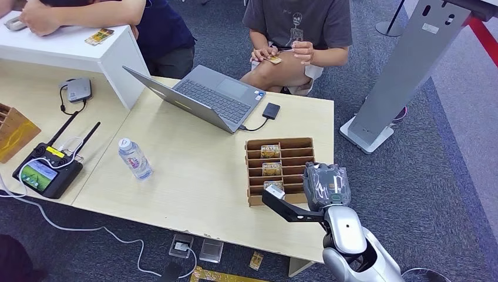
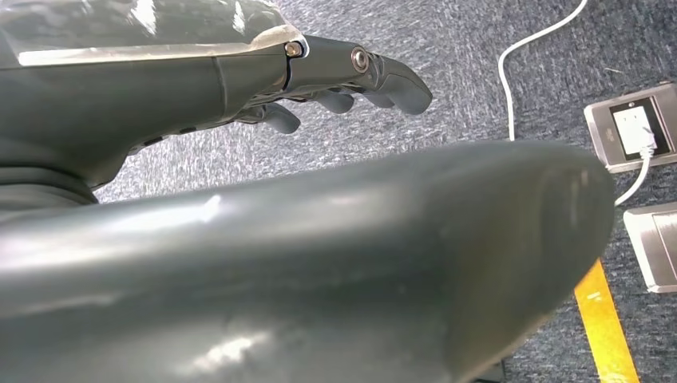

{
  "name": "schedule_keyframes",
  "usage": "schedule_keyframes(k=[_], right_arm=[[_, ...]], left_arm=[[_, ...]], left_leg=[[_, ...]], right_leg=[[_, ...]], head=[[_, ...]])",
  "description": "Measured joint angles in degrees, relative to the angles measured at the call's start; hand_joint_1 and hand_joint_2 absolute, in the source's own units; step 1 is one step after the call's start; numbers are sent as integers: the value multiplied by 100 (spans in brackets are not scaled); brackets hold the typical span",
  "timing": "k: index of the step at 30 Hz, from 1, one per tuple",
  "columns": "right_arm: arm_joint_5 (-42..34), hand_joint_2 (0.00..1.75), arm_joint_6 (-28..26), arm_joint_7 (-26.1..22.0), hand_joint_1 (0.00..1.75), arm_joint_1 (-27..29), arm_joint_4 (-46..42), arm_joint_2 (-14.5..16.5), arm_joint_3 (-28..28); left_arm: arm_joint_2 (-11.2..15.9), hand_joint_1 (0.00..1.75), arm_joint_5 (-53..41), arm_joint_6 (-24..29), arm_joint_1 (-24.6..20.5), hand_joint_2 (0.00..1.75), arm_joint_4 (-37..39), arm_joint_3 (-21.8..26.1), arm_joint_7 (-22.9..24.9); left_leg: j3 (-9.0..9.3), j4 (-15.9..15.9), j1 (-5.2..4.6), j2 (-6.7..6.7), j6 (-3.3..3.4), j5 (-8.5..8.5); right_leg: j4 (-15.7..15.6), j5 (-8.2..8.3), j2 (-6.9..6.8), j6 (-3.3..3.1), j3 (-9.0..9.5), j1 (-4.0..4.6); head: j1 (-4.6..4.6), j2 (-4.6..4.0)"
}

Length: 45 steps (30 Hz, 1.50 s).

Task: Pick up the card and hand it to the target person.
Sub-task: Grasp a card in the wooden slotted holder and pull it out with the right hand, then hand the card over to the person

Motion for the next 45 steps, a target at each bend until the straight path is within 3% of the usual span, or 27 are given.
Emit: schedule_keyframes(k=[23,36,45], right_arm=[[-530,175,-67,-161,139,-932,-1036,-256,-218],[-907,175,-384,-283,139,-2148,-319,-259,-205],[-1119,175,-571,-398,132,-2701,510,-62,-24]], left_arm=[[9,0,-220,-114,-1,0,0,-12,-140],[8,0,-242,-94,-7,0,0,-22,-52],[6,0,-238,-48,-8,0,0,-22,22]], left_leg=[[-2,0,0,0,0,0],[-13,0,0,-2,0,0],[-16,0,0,-3,0,0]], right_leg=[[0,0,0,0,-1,0],[1,0,-4,0,-6,0],[2,0,-5,0,-9,0]], head=[[1,0],[1,0],[-2,0]])
